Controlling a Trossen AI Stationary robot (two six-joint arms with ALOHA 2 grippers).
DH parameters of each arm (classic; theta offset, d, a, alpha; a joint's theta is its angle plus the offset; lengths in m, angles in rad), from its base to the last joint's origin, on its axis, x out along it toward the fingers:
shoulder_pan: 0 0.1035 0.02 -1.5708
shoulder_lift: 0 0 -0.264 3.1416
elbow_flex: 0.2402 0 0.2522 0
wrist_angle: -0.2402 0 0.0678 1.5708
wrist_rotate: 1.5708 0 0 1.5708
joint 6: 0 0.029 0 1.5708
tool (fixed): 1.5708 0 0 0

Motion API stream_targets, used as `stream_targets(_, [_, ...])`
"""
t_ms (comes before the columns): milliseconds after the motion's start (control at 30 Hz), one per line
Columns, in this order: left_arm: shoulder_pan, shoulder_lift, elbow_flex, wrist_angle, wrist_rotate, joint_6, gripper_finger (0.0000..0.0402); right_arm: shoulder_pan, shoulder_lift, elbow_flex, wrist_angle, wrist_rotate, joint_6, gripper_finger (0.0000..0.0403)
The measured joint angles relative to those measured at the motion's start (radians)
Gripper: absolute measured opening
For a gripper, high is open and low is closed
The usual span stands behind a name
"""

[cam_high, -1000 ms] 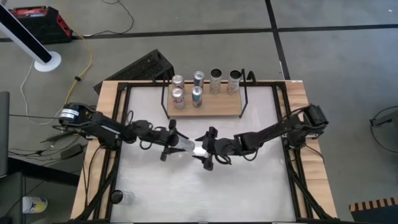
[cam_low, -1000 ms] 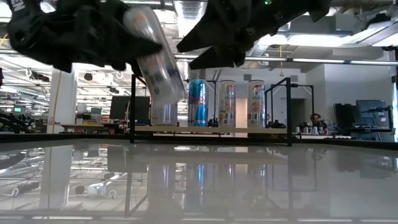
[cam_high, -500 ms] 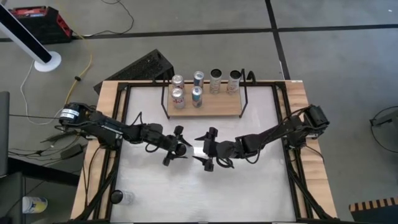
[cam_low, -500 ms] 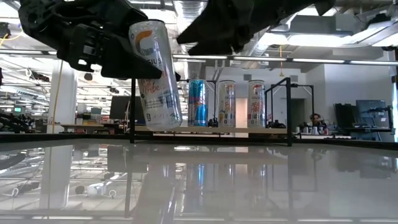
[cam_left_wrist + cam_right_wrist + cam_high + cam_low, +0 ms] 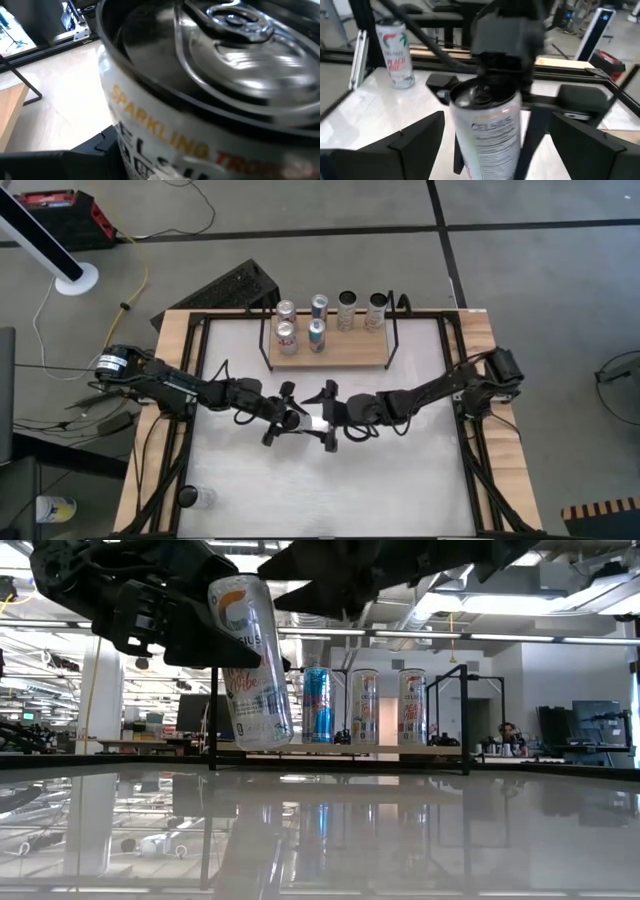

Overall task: Place canned beverage on shelf
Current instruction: Put the white-yellow soda can on the shelf aligned with the other white-yellow soda can on the shelf

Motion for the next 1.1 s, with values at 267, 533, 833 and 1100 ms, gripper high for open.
stream_targets(267, [0.000, 0.000, 0.000, -0.002, 0.003, 0.003, 0.0227, 0.011, 0.073, 0.025, 0.096, -0.047, -0.135, 0.0377])
stream_targets(533, [0.001, 0.000, 0.000, -0.005, -0.003, 0.000, 0.0227, -0.006, 0.071, 0.065, 0.081, -0.046, -0.144, 0.0377])
stream_targets(833, [0.001, 0.000, 0.000, -0.006, -0.003, 0.004, 0.0227, -0.019, 0.072, 0.069, 0.034, -0.038, -0.107, 0.0377])
stream_targets(1100, [0.001, 0.000, 0.000, -0.006, -0.002, 0.003, 0.0227, -0.024, 0.072, 0.069, 0.033, -0.038, -0.096, 0.0377])
